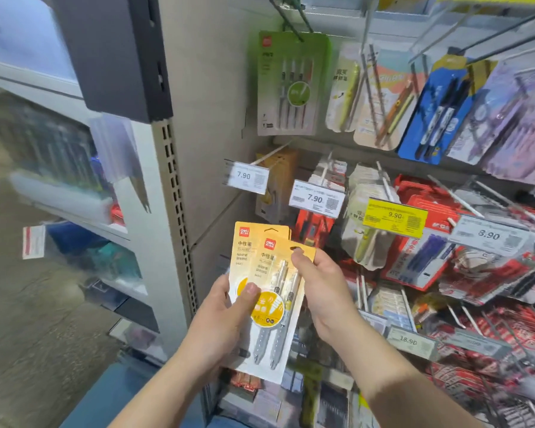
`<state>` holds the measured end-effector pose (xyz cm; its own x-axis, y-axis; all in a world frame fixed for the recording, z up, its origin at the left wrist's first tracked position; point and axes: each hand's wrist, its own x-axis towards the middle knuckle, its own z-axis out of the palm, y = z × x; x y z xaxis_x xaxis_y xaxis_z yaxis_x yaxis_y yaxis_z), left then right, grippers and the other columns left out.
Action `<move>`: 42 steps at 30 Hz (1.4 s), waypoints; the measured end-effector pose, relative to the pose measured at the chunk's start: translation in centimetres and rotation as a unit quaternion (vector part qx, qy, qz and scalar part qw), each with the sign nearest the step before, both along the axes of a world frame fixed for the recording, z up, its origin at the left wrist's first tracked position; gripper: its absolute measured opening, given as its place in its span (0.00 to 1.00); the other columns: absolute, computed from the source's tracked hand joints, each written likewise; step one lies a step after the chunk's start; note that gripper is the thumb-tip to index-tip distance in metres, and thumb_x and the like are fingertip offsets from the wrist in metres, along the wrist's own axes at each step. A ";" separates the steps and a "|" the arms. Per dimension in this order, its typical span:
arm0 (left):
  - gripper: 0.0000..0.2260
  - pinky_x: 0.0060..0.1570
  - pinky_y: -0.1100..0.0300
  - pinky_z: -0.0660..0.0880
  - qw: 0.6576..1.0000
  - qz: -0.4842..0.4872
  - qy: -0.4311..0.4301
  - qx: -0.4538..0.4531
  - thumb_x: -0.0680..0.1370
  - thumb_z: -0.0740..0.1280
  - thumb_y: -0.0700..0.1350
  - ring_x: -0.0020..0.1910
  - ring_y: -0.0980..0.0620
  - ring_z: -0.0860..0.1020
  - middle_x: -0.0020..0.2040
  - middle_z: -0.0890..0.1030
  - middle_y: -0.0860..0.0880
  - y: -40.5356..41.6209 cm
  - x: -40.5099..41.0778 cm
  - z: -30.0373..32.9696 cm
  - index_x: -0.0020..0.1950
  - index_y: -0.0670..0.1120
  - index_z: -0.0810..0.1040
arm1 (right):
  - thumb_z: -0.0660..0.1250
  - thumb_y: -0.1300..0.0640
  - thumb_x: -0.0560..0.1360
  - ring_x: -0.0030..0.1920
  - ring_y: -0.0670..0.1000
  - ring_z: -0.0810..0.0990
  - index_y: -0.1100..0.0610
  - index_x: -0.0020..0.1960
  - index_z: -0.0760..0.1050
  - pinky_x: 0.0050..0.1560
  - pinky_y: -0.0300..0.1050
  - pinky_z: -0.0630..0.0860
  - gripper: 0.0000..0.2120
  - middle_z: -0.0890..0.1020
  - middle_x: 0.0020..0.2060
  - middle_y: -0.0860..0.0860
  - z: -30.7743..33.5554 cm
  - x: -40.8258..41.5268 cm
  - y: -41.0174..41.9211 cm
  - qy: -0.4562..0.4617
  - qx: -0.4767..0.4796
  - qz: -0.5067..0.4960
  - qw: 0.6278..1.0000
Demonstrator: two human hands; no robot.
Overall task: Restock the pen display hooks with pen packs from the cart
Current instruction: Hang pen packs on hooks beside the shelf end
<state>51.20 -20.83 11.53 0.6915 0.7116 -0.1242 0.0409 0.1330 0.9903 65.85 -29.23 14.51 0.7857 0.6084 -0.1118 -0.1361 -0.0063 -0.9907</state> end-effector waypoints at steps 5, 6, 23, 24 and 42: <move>0.08 0.46 0.57 0.79 1.000 0.010 0.014 -0.019 0.85 0.62 0.49 0.49 0.53 0.86 0.53 0.88 0.52 2.2 -1.3 -0.3 0.63 0.53 0.77 | 0.65 0.57 0.83 0.54 0.55 0.87 0.54 0.55 0.82 0.66 0.62 0.77 0.07 0.88 0.50 0.53 0.2 -1.0 2.7 0.032 0.032 -0.029 0.999; 0.08 0.50 0.55 0.80 1.000 0.007 0.019 -0.015 0.86 0.62 0.48 0.51 0.53 0.86 0.55 0.87 0.52 2.7 -1.5 -0.3 0.64 0.54 0.76 | 0.66 0.58 0.83 0.54 0.56 0.87 0.55 0.55 0.82 0.65 0.63 0.77 0.06 0.88 0.50 0.53 0.4 -1.0 3.0 0.036 0.038 -0.038 0.998; 0.09 0.48 0.63 0.73 0.993 0.097 0.059 0.038 0.85 0.63 0.52 0.53 0.64 0.82 0.56 0.84 0.65 4.9 -2.7 -0.1 0.64 0.61 0.75 | 0.68 0.50 0.81 0.49 0.54 0.87 0.59 0.52 0.83 0.52 0.51 0.80 0.13 0.88 0.45 0.51 0.8 4.9 6.0 -0.081 -0.006 -0.091 0.993; 0.09 0.47 0.63 0.74 0.992 0.103 0.061 0.035 0.85 0.63 0.52 0.53 0.64 0.82 0.56 0.84 0.65 4.8 -2.6 0.0 0.64 0.62 0.75 | 0.68 0.48 0.81 0.51 0.54 0.86 0.59 0.53 0.83 0.53 0.51 0.79 0.14 0.88 0.47 0.51 0.6 5.0 6.4 -0.100 -0.008 -0.089 0.991; 0.10 0.61 0.55 0.72 0.988 0.137 0.069 0.035 0.83 0.64 0.54 0.56 0.65 0.81 0.56 0.85 0.64 4.6 -1.4 1.1 0.65 0.61 0.76 | 0.71 0.56 0.80 0.38 0.32 0.77 0.52 0.52 0.77 0.38 0.29 0.72 0.03 0.81 0.45 0.47 3.4 4.9 12.9 -0.182 0.086 0.036 0.979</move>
<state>49.84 -16.20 12.68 0.4519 0.8796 -0.1485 0.1489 0.0897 0.9848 70.71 -16.28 17.89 0.7095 0.6485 0.2758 0.2204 0.1675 -0.9609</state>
